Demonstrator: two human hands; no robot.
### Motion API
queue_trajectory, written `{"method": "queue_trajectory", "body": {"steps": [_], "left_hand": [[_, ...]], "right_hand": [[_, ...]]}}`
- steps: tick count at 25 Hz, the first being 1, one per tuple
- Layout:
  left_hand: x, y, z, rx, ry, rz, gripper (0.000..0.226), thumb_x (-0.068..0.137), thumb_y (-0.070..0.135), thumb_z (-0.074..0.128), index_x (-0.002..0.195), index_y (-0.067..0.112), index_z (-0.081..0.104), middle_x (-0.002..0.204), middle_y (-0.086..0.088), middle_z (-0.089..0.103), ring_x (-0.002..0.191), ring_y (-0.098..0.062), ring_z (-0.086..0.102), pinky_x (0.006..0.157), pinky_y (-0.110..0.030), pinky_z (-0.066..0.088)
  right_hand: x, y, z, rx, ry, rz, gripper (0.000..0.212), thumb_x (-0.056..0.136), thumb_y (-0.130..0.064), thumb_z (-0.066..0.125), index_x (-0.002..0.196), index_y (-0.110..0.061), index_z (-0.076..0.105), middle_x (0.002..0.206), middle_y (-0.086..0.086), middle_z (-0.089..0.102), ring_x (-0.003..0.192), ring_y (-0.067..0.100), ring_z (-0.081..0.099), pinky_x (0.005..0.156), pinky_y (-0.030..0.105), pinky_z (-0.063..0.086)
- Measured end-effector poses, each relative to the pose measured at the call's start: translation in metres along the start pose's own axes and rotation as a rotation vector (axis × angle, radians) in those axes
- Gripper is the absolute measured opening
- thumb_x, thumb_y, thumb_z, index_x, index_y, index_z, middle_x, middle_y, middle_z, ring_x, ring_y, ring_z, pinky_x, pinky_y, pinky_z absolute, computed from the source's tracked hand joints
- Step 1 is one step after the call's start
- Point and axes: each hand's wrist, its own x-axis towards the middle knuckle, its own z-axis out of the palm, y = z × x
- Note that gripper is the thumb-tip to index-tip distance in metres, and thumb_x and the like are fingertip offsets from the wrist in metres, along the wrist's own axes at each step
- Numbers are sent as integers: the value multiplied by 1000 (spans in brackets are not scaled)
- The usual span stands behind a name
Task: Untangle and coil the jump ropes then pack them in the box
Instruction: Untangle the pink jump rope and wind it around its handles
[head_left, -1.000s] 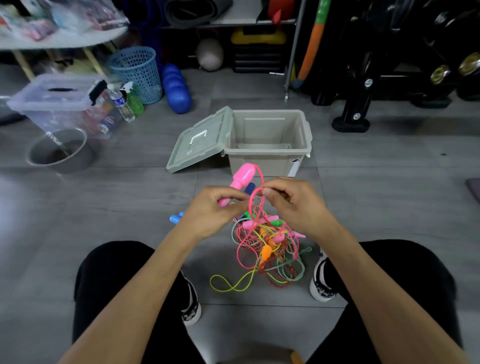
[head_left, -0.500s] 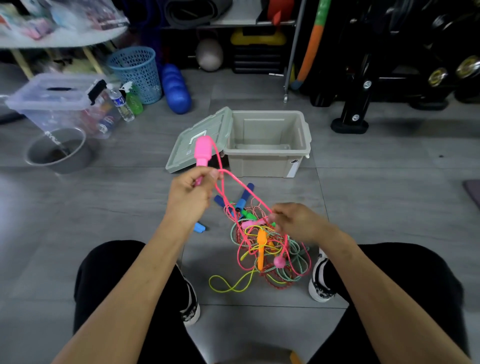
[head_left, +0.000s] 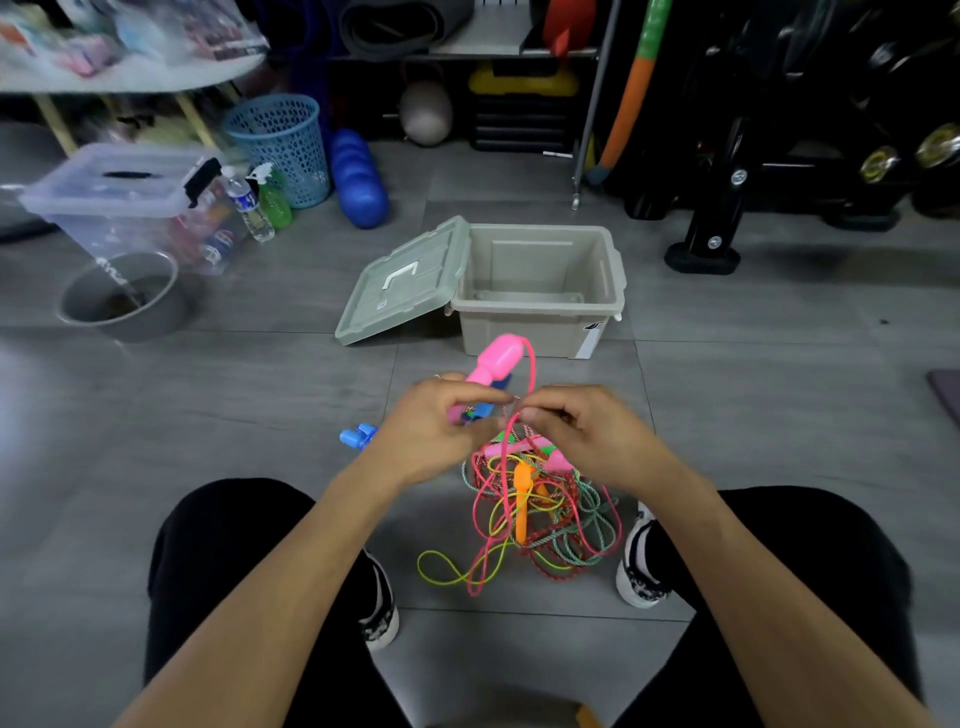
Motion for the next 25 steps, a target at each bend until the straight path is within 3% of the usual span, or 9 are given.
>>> {"method": "queue_trajectory", "body": {"steps": [3,6,9,12,14,17,20,23,25], "left_hand": [[-1,5,3,-151,-43,-27,23,82,-1,66,97,15,75,86,5,65,61,5,56,59,-9,39],[1,6,4,-125,-1,-28,4,82,14,74,81,17,75,79,4,62,54,3,51,56,-17,40],[6,5,3,-99,120,-38,23,86,10,68,72,27,65,84,1,63,63,1,52,63,-16,42],[10,5,-8,-312,314,-123,26,94,8,56,74,24,59,60,11,50,50,-4,39,50,-20,34],[12,-4,-17,-367,390,-221,26,94,9,55,72,23,59,58,7,47,53,-11,38,49,-24,32],[10,-21,-17,-8,167,-403,25,87,4,59,72,23,65,80,-6,63,70,-19,53,55,-23,46],[3,-23,-3,193,-9,-296,25,81,9,64,99,24,74,110,-2,67,97,-19,63,83,-26,51],[-1,-9,7,106,-19,-79,25,81,23,73,105,29,74,99,8,64,91,-4,60,77,-11,40],[-1,-6,14,131,4,2,17,81,28,75,98,28,76,82,10,59,78,-2,55,67,-14,36]], "right_hand": [[1,1,-3,-8,47,-1,18,95,-18,55,87,-9,67,67,10,57,61,19,48,57,24,36],[1,4,-4,-14,80,46,16,93,-19,58,85,-8,68,68,6,59,61,15,49,56,21,36],[2,12,-1,16,22,167,17,93,-22,59,82,-9,65,59,-7,51,52,6,43,50,15,33],[1,32,3,-198,-100,237,22,94,-24,56,82,-6,61,63,-5,49,53,5,40,49,15,32],[0,40,4,-263,-125,268,21,95,-23,54,84,-7,61,68,-4,50,57,4,42,49,17,30],[0,39,3,-200,-5,197,18,96,-20,52,85,-9,63,69,-4,52,60,5,45,57,27,32],[2,34,0,-241,47,17,17,96,-21,53,95,-14,68,79,-1,57,68,10,49,63,26,39],[1,24,3,-225,33,-81,18,94,-19,57,103,-13,71,77,-6,52,69,-1,51,66,10,36],[1,20,4,-202,50,-119,16,92,-18,59,102,-13,71,76,-9,50,71,-7,50,65,7,35]]}}
